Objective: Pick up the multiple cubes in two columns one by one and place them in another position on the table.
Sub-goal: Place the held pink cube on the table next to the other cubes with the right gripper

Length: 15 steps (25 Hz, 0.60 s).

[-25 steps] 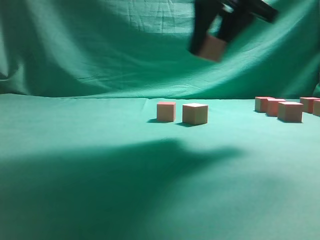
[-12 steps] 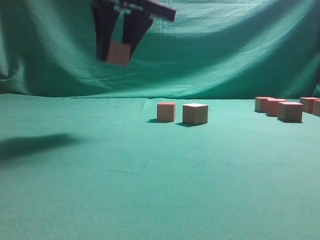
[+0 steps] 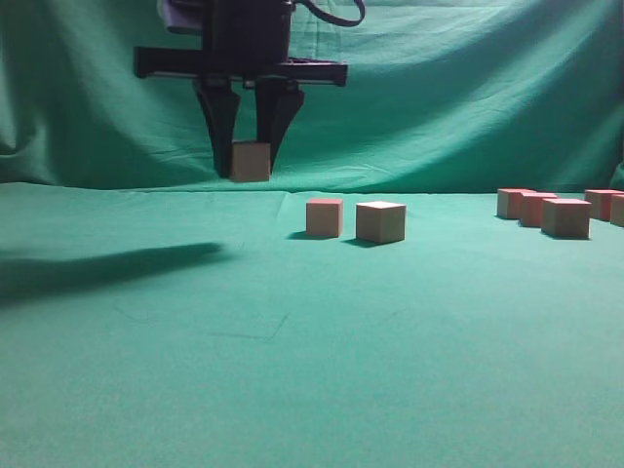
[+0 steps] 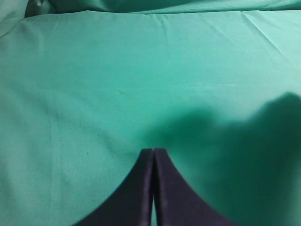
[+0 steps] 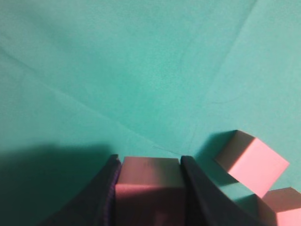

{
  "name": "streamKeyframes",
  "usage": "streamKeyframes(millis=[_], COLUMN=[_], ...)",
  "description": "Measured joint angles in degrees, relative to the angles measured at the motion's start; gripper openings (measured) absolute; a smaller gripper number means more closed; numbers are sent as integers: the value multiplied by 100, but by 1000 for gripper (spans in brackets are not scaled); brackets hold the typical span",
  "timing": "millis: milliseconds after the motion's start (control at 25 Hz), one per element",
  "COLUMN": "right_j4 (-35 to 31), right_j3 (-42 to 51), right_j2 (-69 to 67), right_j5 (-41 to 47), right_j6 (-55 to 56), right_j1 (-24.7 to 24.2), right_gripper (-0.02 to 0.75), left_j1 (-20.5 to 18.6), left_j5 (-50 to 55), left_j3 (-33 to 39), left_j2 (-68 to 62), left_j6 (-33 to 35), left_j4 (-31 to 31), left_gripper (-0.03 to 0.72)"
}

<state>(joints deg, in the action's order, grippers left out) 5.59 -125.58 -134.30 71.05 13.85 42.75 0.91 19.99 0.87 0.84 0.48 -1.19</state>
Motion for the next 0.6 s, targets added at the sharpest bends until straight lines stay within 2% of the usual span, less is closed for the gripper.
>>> streamKeyframes(millis=[600], right_j4=[44], right_j3=[-9], right_j2=[-264], right_j5=[-271], right_j6=[276], right_j1=[-11], right_gripper=[263], left_j1=[0], left_j5=[0], left_j3=[0], left_j2=[0], left_j6=[0], left_j4=[0], left_gripper=[0])
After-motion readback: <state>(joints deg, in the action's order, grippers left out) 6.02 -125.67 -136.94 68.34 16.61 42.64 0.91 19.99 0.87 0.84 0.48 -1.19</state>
